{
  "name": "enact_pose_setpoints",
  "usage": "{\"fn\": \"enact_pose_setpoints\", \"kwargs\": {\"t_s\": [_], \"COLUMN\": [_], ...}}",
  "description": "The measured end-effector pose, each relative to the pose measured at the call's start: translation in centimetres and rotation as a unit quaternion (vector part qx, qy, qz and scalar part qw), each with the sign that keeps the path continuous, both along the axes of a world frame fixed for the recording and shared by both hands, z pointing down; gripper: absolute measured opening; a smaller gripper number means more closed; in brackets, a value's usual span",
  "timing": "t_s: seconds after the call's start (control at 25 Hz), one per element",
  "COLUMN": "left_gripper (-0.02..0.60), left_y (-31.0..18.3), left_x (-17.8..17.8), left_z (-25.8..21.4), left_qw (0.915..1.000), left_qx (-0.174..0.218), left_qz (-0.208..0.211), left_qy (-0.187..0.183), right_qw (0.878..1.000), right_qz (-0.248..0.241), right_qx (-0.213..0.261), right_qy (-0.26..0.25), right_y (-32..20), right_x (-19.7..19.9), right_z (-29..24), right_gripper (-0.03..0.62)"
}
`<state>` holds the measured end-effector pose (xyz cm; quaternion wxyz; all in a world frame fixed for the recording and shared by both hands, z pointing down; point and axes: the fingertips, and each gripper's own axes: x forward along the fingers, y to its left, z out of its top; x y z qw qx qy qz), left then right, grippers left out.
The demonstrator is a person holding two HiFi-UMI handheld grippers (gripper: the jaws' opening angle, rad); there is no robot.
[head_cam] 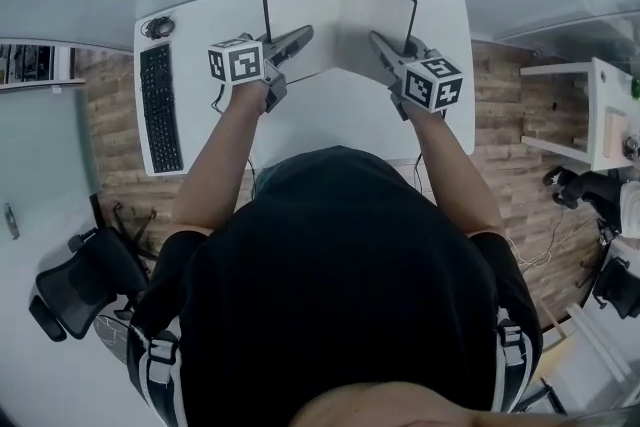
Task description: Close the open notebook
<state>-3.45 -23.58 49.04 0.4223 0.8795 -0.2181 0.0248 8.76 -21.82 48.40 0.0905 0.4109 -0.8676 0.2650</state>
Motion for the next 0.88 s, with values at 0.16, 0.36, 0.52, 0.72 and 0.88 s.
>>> {"fn": "enact_pose_setpoints", "kwargs": {"t_s": [0.16, 0.36, 0.52, 0.72, 0.88], "left_gripper": [0.038, 0.038, 0.038, 0.038, 0.038], "left_y": [0.3, -0.8, -1.1, -1.5, -1.9], "left_x": [-0.6, -2.3, -2.8, -3.4, -3.8], "left_z": [2.5, 6.2, 7.3, 10.7, 12.4], "left_qw": [0.9997, 0.9985, 0.9977, 0.9953, 0.9933], "left_qx": [-0.025, -0.051, -0.06, -0.09, -0.109], "left_qz": [-0.008, -0.017, -0.024, -0.026, -0.029], "left_qy": [-0.003, -0.015, -0.02, -0.025, -0.026], "right_qw": [1.0, 0.998, 0.997, 0.995, 0.992], "right_qz": [-0.009, -0.021, -0.03, -0.034, -0.035], "right_qx": [-0.022, -0.047, -0.063, -0.093, -0.115], "right_qy": [0.01, 0.022, 0.029, 0.034, 0.033], "right_y": [0.1, -0.7, -1.0, -1.8, -2.3], "right_x": [-0.7, -2.6, -3.4, -3.7, -4.2], "right_z": [2.4, 5.6, 7.3, 11.0, 13.2], "right_gripper": [0.089, 0.089, 0.089, 0.089, 0.089]}}
